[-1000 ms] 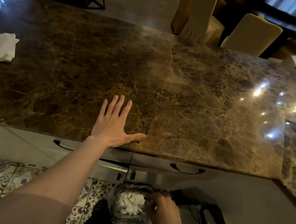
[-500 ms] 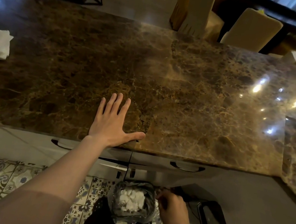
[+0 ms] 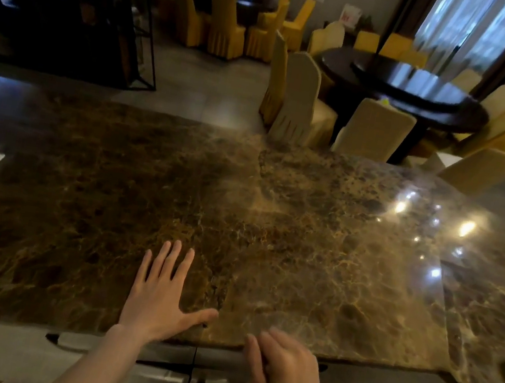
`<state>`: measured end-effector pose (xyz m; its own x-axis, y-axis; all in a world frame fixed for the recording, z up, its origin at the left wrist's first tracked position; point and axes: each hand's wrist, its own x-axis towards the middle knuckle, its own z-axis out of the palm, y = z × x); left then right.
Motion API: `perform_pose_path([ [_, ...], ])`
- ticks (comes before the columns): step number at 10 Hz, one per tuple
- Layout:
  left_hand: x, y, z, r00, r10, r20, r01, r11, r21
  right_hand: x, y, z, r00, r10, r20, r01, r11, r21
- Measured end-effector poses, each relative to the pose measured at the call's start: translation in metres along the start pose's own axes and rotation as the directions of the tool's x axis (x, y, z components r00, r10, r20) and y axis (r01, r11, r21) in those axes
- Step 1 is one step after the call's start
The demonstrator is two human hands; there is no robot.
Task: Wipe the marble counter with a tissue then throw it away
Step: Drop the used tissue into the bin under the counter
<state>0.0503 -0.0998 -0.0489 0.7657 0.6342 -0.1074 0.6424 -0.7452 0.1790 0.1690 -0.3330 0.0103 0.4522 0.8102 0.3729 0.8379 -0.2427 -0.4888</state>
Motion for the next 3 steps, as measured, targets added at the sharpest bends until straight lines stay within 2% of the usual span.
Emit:
perform_pose_path([
  [1,0.002,0.001,-0.007,0.998,-0.018,0.060,0.018,1.000,-0.001,0.041,0.008,-0.016,0.996,0.018,-0.089,-0.024,0.997,-0.072],
  [2,0.005,0.004,-0.019,0.993,-0.046,0.109,0.047,0.999,-0.001,0.076,0.023,-0.029,0.996,0.065,-0.066,-0.077,0.977,-0.198],
  [3,0.012,0.009,-0.037,0.988,-0.064,0.143,0.071,0.996,-0.046,0.103,0.042,-0.036,0.984,0.177,0.015,-0.165,0.944,-0.287],
])
